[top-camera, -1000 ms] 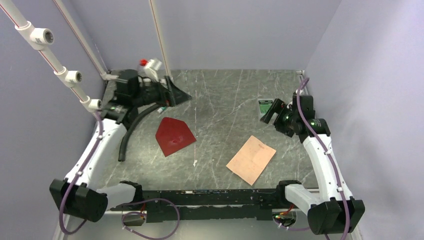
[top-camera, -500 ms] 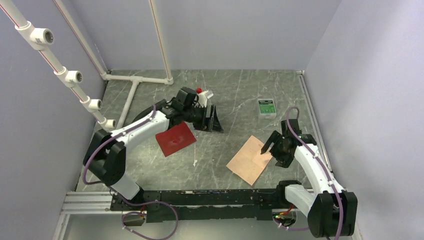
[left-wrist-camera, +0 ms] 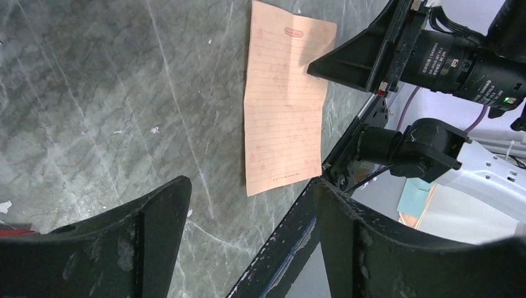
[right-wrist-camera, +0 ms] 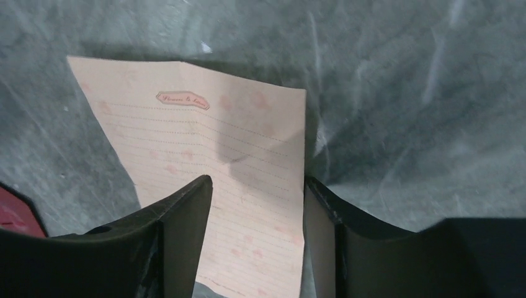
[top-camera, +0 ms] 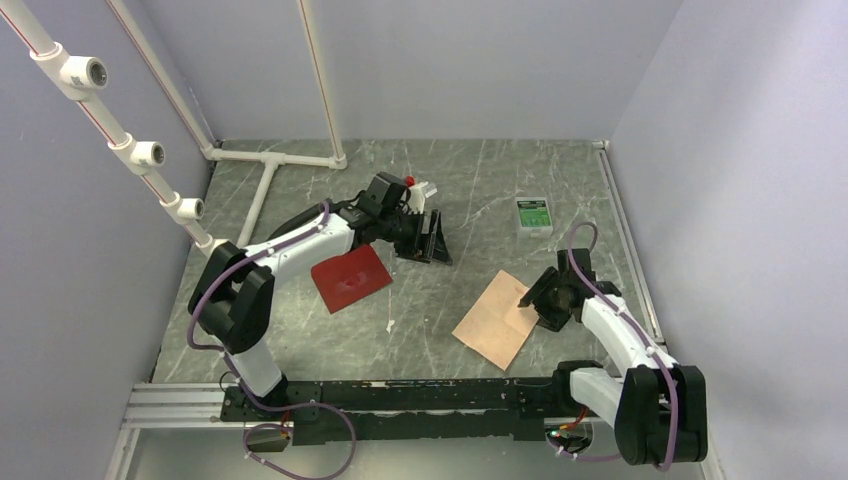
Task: Place the letter into the envelope and seal it
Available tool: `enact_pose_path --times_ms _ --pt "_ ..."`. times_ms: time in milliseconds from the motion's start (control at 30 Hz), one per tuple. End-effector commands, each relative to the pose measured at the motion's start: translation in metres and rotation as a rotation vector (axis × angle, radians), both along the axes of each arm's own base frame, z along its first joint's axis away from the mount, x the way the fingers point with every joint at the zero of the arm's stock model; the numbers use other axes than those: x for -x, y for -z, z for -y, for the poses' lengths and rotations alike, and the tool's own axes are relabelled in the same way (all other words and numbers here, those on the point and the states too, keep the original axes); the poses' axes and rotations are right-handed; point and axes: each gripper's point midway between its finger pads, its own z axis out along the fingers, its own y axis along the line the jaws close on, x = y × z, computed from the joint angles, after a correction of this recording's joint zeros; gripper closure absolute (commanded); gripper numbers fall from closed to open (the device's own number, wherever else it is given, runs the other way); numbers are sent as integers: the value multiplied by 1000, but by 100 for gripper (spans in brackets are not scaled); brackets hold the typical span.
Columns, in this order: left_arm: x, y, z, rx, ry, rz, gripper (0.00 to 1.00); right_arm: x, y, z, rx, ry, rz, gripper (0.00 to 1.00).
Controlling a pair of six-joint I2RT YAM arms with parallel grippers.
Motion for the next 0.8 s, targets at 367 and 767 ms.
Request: enact_pose_path --times_ms 367,767 --pt "-21 -16 -2 -10 -96 79 22 -41 -20 -31 -157 -120 337 100" --pt "-29 -41 -12 39 -193 86 7 -74 -138 -55 -231 -287 694 100"
